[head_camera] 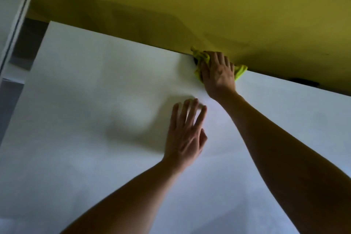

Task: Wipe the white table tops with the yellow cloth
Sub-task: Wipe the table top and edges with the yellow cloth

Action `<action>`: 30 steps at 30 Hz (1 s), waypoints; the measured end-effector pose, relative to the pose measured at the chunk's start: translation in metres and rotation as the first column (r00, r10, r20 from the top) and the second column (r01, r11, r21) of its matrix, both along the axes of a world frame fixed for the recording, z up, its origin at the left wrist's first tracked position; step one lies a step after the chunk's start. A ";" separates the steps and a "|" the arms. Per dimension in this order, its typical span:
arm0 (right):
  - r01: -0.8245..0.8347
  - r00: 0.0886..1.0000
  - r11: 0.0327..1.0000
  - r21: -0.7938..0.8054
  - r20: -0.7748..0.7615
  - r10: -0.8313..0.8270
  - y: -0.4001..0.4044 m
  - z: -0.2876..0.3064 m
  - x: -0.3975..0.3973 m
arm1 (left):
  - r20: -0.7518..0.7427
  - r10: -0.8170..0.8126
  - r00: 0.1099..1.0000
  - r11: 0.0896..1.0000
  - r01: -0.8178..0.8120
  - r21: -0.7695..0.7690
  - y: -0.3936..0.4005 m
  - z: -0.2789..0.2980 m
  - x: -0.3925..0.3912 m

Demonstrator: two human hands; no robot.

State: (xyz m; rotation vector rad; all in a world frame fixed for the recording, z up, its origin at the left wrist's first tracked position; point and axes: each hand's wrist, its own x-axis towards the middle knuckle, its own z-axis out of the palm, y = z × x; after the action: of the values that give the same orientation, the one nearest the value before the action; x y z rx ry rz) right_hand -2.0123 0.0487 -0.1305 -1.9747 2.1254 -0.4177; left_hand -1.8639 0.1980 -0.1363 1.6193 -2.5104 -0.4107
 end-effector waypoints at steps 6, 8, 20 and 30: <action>0.019 1.000 1.000 -0.018 -0.024 -0.020 0.013 -0.001 -0.053 | 0.046 0.073 0.996 0.997 -0.073 0.000 0.002 -0.004 -0.016; 0.065 0.997 0.998 -0.021 -0.026 -0.066 0.009 -0.002 -0.043 | 0.045 0.084 0.995 0.996 -0.084 -0.018 0.002 -0.005 -0.018; -0.153 0.988 0.988 -0.005 0.012 0.153 -0.019 -0.002 0.025 | 0.048 0.102 0.994 0.988 -0.096 -0.121 0.001 -0.006 -0.017; 0.125 0.991 0.992 0.016 -0.058 -0.124 0.054 0.000 -0.188 | 0.070 0.112 0.991 0.983 -0.101 -0.151 0.002 -0.006 -0.020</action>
State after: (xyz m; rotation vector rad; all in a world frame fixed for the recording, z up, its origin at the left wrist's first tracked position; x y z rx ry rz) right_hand -2.2000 0.1031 -0.1303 -1.8709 2.2871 -0.3640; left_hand -1.8841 0.2001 -0.1425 1.7330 -2.4286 -0.1486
